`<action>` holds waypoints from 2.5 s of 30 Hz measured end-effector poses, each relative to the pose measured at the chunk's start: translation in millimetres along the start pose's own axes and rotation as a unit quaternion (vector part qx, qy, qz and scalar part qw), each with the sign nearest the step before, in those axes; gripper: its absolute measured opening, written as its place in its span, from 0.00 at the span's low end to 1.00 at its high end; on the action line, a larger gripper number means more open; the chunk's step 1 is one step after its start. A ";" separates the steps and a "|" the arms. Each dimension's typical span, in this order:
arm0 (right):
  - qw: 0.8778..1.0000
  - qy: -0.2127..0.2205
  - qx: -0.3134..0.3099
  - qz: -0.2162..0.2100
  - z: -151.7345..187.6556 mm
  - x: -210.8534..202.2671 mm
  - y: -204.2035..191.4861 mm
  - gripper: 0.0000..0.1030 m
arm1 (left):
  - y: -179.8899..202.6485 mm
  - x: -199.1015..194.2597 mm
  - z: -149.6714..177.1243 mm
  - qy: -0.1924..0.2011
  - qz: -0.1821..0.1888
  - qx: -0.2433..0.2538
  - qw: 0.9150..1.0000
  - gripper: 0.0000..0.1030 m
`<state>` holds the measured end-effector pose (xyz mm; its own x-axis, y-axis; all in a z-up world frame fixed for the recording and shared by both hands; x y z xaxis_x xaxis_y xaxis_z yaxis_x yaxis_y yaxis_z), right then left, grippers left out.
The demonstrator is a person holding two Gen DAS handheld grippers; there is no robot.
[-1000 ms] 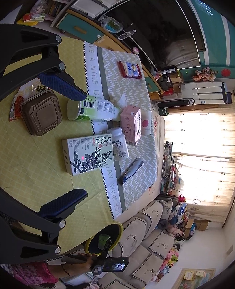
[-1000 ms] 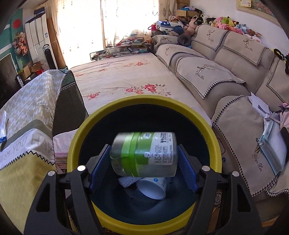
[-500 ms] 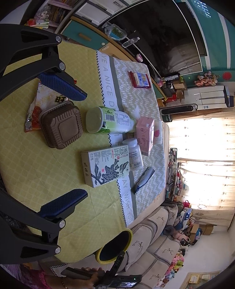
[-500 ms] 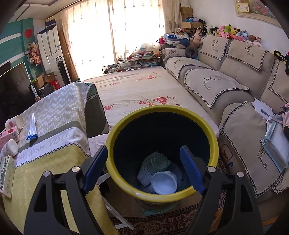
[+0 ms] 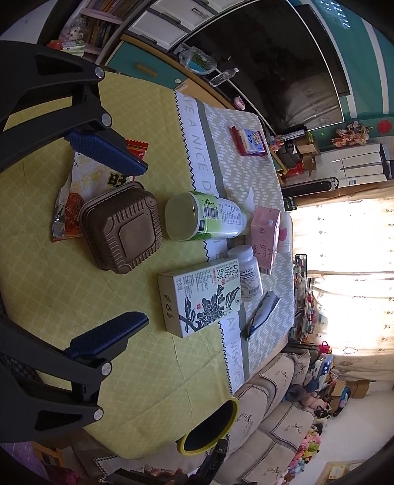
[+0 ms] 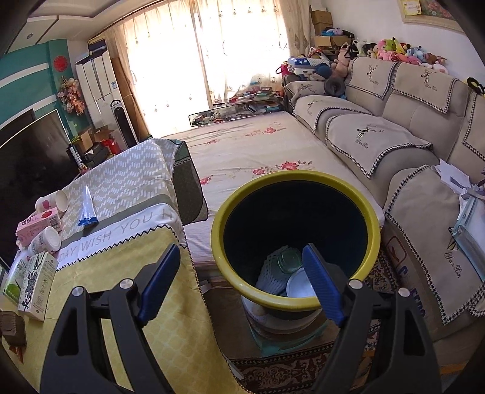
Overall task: Collect trash
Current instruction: 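Grasp the brown plastic container with the left tool and drop it into the bin, then return the left tool over the table toward the snack wrapper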
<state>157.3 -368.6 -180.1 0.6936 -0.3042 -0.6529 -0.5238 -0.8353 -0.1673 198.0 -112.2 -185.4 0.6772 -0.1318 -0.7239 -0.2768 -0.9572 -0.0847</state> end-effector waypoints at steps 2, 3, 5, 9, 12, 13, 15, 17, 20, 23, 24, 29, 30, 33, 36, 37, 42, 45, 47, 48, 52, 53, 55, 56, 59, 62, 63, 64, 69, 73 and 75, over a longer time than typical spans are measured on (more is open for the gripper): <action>1.000 -0.003 -0.001 -0.002 1.3 1.7 -0.8 0.76 | -0.1 8.1 1.1 -0.007 0.000 0.006 1.000 0.88; 1.000 -0.004 -0.001 -0.003 1.9 2.4 -1.5 0.76 | 0.1 11.8 1.6 -0.010 0.003 0.008 1.000 0.88; 1.000 -0.007 -0.001 -0.003 3.8 4.7 -2.2 0.76 | -0.1 20.1 2.4 -0.017 0.006 0.011 1.000 0.88; 1.000 -0.014 0.001 -0.007 6.7 10.1 -4.5 0.76 | 0.8 33.8 7.3 -0.031 0.011 0.018 0.999 0.88; 1.000 -0.019 0.000 -0.009 8.4 13.1 -6.3 0.76 | -1.1 40.4 9.5 -0.035 0.010 0.021 0.999 0.88; 1.000 -0.020 0.000 -0.010 8.8 13.6 -7.0 0.76 | -2.1 42.5 9.9 -0.036 0.008 0.021 0.999 0.87; 1.000 -0.022 -0.002 -0.010 9.7 14.4 -8.7 0.76 | -2.9 45.4 9.8 -0.035 0.008 0.020 0.999 0.84; 1.000 -0.023 -0.003 -0.011 10.5 15.0 -10.3 0.76 | -4.4 46.0 10.1 -0.033 0.008 0.020 0.999 0.81; 1.000 -0.025 -0.005 -0.013 11.7 16.0 -13.1 0.76 | -4.9 48.2 9.2 -0.032 0.007 0.023 0.999 0.74; 1.000 -0.027 -0.005 -0.015 12.5 16.5 -14.9 0.76 | -6.4 48.8 8.2 -0.029 0.009 0.023 0.999 0.71; 0.999 -0.027 -0.005 -0.016 12.6 16.3 -15.4 0.76 | -6.7 48.5 7.5 -0.028 0.010 0.021 0.999 0.71; 0.999 -0.025 -0.005 -0.018 12.4 13.6 -16.5 0.76 | -8.3 43.0 5.9 -0.021 0.015 0.014 1.000 0.68; 0.999 -0.025 -0.005 -0.019 12.4 12.7 -16.8 0.76 | -7.6 40.8 5.6 -0.019 0.013 0.016 1.000 0.68; 0.999 -0.023 -0.004 -0.022 11.9 8.7 -17.4 0.76 | -3.8 32.4 3.5 -0.010 0.011 0.023 1.000 0.68; 0.999 -0.021 -0.004 -0.024 11.8 4.8 -16.9 0.76 | 2.2 22.0 0.1 -0.001 0.016 0.028 0.999 0.68; 0.999 -0.020 -0.003 -0.024 11.9 3.3 -16.2 0.76 | 5.2 18.1 -1.6 0.003 0.020 0.029 0.999 0.68; 1.000 -0.013 0.002 -0.017 10.7 -5.7 -6.7 0.76 | 27.2 1.9 -15.0 0.022 0.048 0.041 0.998 0.68; 1.000 -0.004 0.011 -0.011 8.2 -14.3 4.5 0.76 | 46.8 -2.6 -28.1 0.034 0.071 0.051 0.996 0.68; 1.000 0.005 0.016 -0.003 6.0 -21.4 13.9 0.76 | 62.3 -1.6 -38.9 0.039 0.090 0.059 0.993 0.68; 1.000 0.010 0.019 0.002 4.7 -24.9 19.0 0.76 | 73.4 0.2 -45.3 0.040 0.101 0.065 0.992 0.68; 0.999 0.027 0.036 0.024 -0.5 -37.4 45.5 0.76 | 119.8 8.0 -68.3 0.044 0.140 0.090 0.985 0.68; 0.998 0.030 0.041 0.030 -1.3 -39.2 52.4 0.76 | 133.5 9.9 -74.6 0.046 0.150 0.099 0.983 0.68; 0.997 0.034 0.050 0.041 -2.4 -42.2 66.6 0.76 | 167.1 12.8 -87.2 0.050 0.173 0.122 0.976 0.68; 0.997 0.035 0.055 0.047 -2.4 -43.2 73.9 0.76 | 182.9 14.2 -92.9 0.052 0.185 0.132 0.972 0.68; 0.995 0.037 0.069 0.060 -2.0 -45.7 93.7 0.76 | 238.8 16.2 -110.6 0.057 0.227 0.163 0.958 0.68; 0.993 0.040 0.079 0.073 -0.3 -47.7 111.8 0.76 | 289.8 20.8 -124.9 0.053 0.268 0.180 0.945 0.68; 0.993 0.041 0.082 0.079 0.6 -48.4 117.3 0.76 | 307.6 25.5 -129.0 0.046 0.277 0.188 0.941 0.68; 0.992 0.041 0.084 0.085 1.7 -48.7 122.9 0.76 | 324.9 30.7 -133.0 0.041 0.285 0.196 0.938 0.68; 0.989 0.034 0.096 0.104 8.0 -48.7 148.0 0.76 | 397.0 62.4 -148.1 0.014 0.304 0.216 0.928 0.68; 0.987 0.030 0.107 0.114 14.3 -48.5 161.3 0.76 | 441.3 88.5 -154.8 -0.003 0.312 0.221 0.924 0.68; 0.986 0.028 0.112 0.118 17.2 -48.6 166.8 0.76 | 458.7 101.8 -156.7 -0.006 0.307 0.226 0.924 0.68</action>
<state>27.7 -485.3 -189.0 0.5625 -0.5087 -0.6518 -0.7656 -0.6182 -0.1782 246.9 -605.1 -190.6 0.2898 -0.6091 -0.7382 -0.8653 -0.4963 0.0698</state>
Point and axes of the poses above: each gripper's, at about its wrist camera, not at the fingertips, and x roughly the way its jaws point, y to its right, z to its underside, the point moved 9 cm from there along x, roughly the way its jaws point
